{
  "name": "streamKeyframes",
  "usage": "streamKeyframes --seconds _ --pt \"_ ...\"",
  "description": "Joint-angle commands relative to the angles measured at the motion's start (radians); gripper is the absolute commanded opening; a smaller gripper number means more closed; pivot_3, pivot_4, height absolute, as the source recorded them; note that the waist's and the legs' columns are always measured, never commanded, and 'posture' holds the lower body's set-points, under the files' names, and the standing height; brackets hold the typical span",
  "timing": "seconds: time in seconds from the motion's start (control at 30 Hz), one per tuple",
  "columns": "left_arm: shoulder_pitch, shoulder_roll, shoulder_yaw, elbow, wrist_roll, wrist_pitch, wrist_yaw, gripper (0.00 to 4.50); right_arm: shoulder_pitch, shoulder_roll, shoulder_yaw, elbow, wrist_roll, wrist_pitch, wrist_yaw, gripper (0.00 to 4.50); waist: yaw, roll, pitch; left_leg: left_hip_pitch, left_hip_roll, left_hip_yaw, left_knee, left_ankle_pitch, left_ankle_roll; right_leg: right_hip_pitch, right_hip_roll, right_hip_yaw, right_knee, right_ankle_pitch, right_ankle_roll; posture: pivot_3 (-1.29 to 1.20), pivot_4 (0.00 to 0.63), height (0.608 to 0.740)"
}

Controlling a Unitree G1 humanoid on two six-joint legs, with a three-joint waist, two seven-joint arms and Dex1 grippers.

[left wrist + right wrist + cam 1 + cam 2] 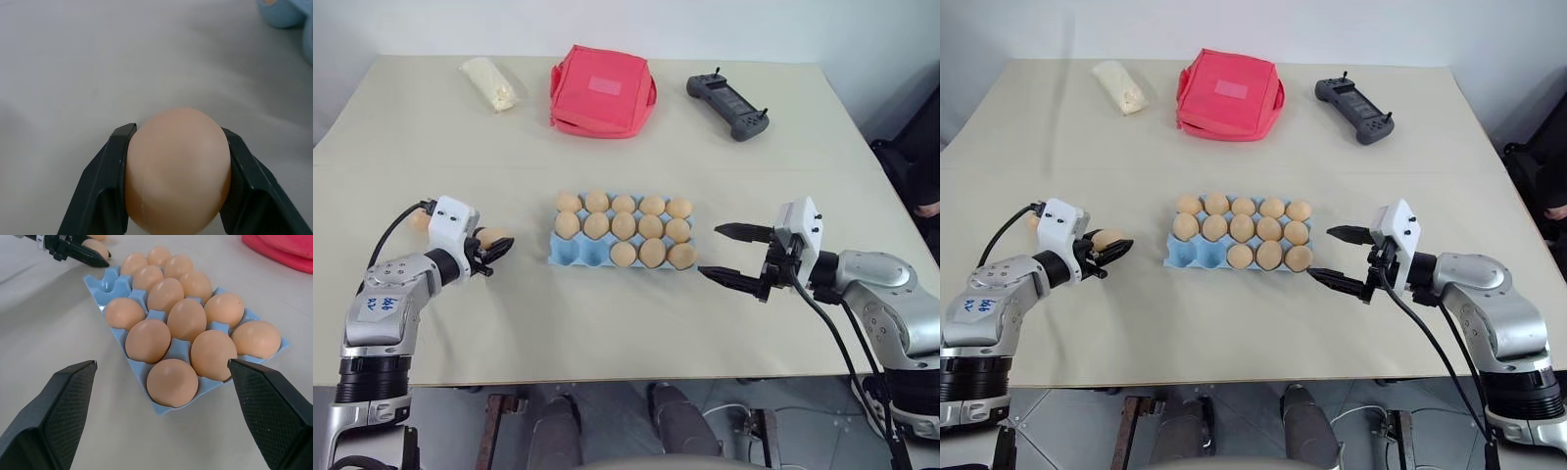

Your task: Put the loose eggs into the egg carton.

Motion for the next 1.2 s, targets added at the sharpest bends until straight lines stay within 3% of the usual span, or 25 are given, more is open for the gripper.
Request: streamKeyframes --seconds 0.03,0.3,0.53,0.77,1.03,1.2 --pt "-0.055 0.0 0.027 -0.101 -0.075 -0.002 -0.054 1.82 0.002 -0.013 -0.035 -0.041 0.016 0.002 -0.01 4.5 0.002 0.0 0.0 0.0 0.0 0.0 0.0 0.0 0.0 0.0 0.0 0.0 0.0 0.0 0.0 0.0 0.15 0.74" --pt "-0.152 -0.05 -0.101 -0.154 -0.157 0.029 -0.174 1.82 0.043 -0.019 -0.068 -0.08 0.027 0.009 -0.037 4.5 0.006 0.0 0.0 0.0 0.0 0.0 0.0 0.0 0.0 0.0 0.0 0.0 0.0 0.0 0.0 0.0 0.15 0.74" --pt "-0.198 -0.08 -0.245 -0.103 -0.131 0.007 -0.277 1.82 0.105 -0.019 -0.109 -0.143 0.036 0.024 -0.076 4.5 0.001 0.0 0.0 0.0 0.0 0.0 0.001 0.0 0.0 0.0 0.0 0.0 0.0 0.0 0.0 0.0 0.15 0.74" --pt "-0.226 -0.091 -0.293 -0.073 -0.112 -0.001 -0.306 1.82 0.166 -0.02 -0.152 -0.197 0.051 0.035 -0.111 4.5 0.002 0.0 0.0 0.0 0.0 -0.001 0.001 0.0 0.0 0.001 0.0 0.001 0.0 0.0 0.001 0.0 0.15 0.74" --pt "-0.24 -0.099 -0.287 -0.065 -0.099 -0.011 -0.298 4.31 0.169 -0.015 -0.144 -0.198 0.05 0.031 -0.121 4.5 0.004 0.0 0.0 0.0 0.0 -0.001 0.002 0.0 0.0 0.002 0.0 0.001 0.0 0.001 0.001 0.0 0.15 0.74" --pt "-0.225 -0.078 -0.245 -0.106 -0.108 0.003 -0.275 4.46 0.151 -0.017 -0.133 -0.182 0.049 0.028 -0.111 4.5 0.002 0.0 0.0 0.0 -0.001 -0.001 0.002 0.001 0.001 0.002 0.0 0.001 0.0 0.001 0.001 0.0 0.15 0.74"
